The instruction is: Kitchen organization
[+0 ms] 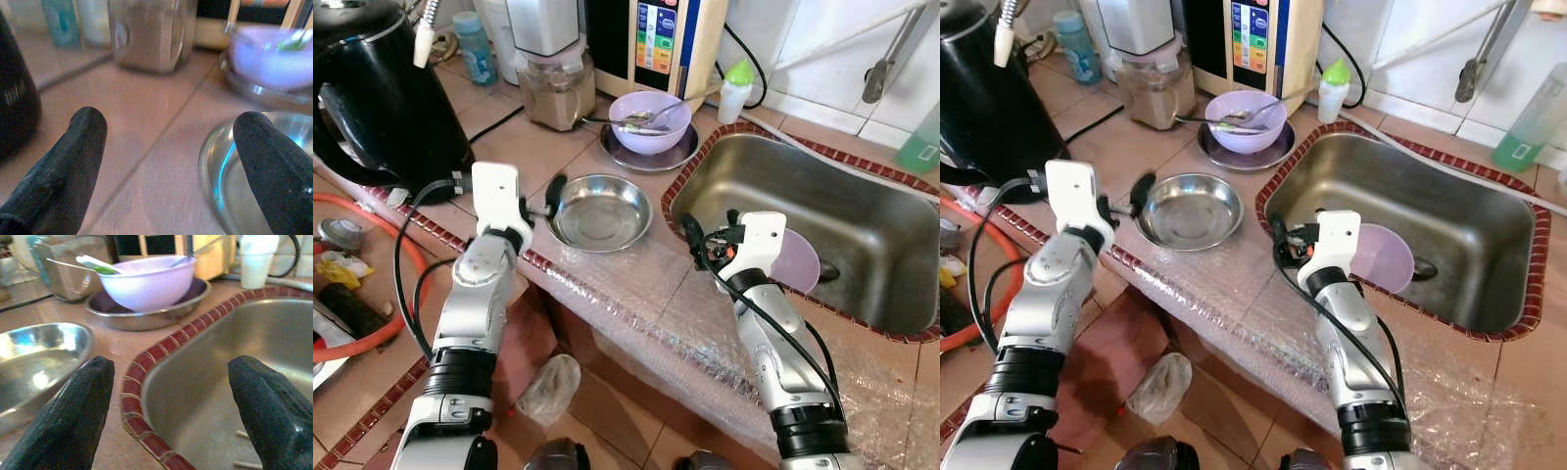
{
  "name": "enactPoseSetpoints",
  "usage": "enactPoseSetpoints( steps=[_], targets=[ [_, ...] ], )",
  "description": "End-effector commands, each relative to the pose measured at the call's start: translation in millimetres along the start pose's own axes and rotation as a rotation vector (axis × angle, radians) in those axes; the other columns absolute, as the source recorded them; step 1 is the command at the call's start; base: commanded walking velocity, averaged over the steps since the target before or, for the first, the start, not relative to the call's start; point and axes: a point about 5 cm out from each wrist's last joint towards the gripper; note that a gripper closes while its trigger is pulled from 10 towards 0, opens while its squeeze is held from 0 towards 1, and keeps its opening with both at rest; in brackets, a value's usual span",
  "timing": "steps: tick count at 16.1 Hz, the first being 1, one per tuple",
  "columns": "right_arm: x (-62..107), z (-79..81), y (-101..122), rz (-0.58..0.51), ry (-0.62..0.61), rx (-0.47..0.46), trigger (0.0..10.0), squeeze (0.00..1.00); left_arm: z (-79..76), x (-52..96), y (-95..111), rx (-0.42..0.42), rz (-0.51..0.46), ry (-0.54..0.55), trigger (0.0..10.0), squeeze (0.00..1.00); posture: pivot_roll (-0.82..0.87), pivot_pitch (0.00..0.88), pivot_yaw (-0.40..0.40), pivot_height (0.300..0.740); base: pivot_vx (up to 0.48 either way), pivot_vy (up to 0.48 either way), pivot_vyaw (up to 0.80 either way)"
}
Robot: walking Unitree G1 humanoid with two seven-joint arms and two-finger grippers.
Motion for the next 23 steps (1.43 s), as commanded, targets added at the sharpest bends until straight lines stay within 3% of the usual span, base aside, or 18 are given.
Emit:
enactPoseSetpoints(
  steps=[1,6,7,8,13,18,21,23],
  targets=[
    [2.2,3.2,2.4,0.000,0.016,0.009,10.0,0.00,-2.2,-3.0,-4.0,0.053,0.038,-0.010,10.0,0.00,-0.06,0.000,0.013,0.740,0.000,0.000,0.00],
    [0.3,4.7,5.9,-0.005,0.026,0.020,10.0,0.00,-9.6,-13.5,-12.4,0.160,0.142,-0.069,9.8,0.00,-0.07,0.000,0.018,0.740,0.000,0.000,0.00],
    [-0.1,5.6,5.8,-0.003,0.030,0.022,10.0,0.00,-11.8,-14.7,-13.1,0.178,0.159,-0.095,4.5,0.00,-0.07,0.000,0.017,0.740,0.000,0.000,0.00],
    [0.5,7.9,6.5,0.000,0.046,0.031,10.0,0.00,-14.3,-16.9,-13.9,0.254,0.183,-0.116,0.0,0.00,-0.07,0.000,0.017,0.740,0.000,0.000,0.00],
    [1.0,10.5,6.3,0.009,0.058,0.038,10.0,0.00,-15.9,-18.3,-19.3,0.353,0.281,-0.199,0.0,0.00,-0.08,0.000,0.023,0.740,0.000,0.000,0.00],
    [1.4,15.2,5.0,0.018,0.083,0.028,10.0,0.00,-13.1,-15.5,-22.1,0.354,0.308,-0.210,0.0,0.00,-0.08,0.000,0.024,0.740,0.000,0.000,0.00],
    [4.0,25.9,10.7,-0.001,0.208,-0.069,10.0,0.00,-10.9,-16.1,-21.2,0.330,0.310,-0.203,0.0,0.00,-0.08,0.000,0.025,0.740,0.000,0.000,0.00],
    [6.1,29.9,15.3,-0.014,0.276,-0.077,10.0,0.00,-11.0,-16.4,-21.0,0.330,0.306,-0.198,0.0,0.00,-0.08,0.000,0.027,0.740,0.000,0.000,0.00]
  ],
)
Point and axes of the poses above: a point about 5 cm out from each wrist's last joint towards the gripper, its own x axis pointing back from the gripper into the wrist, its own y axis along the axis of the wrist's last joint, z = x × y, and after that the axes turned 3 degrees about x, right-handed
